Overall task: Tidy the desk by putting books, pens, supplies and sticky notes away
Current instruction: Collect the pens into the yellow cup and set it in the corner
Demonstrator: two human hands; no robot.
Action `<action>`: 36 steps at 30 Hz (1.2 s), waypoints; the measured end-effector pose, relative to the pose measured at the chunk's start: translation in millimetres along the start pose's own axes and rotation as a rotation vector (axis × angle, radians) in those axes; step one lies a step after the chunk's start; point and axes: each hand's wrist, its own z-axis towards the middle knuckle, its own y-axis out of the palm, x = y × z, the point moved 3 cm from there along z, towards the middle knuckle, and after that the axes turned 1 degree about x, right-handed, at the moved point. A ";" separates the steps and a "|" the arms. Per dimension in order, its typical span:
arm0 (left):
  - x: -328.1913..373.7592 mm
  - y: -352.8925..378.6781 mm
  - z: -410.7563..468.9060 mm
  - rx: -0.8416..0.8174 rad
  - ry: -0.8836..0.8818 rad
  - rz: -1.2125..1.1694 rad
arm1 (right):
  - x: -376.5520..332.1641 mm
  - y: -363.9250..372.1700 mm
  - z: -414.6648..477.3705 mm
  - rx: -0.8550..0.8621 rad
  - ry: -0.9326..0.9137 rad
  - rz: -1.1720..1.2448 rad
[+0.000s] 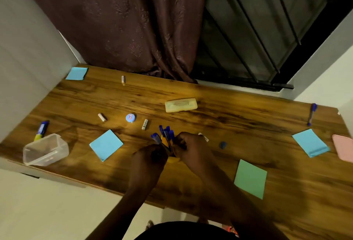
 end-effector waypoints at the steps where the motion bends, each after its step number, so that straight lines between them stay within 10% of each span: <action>1: 0.4 0.2 0.5 -0.010 -0.016 -0.015 | -0.8 2.6 1.0 -0.014 0.003 -0.013; 17: -3.0 -11.2 1.8 -0.006 -0.067 -0.078 | 5.3 3.8 3.4 -0.004 0.011 0.001; 36: 139.5 103.0 37.3 -0.287 0.117 -0.337 | 155.1 -161.3 -26.2 0.478 0.227 0.266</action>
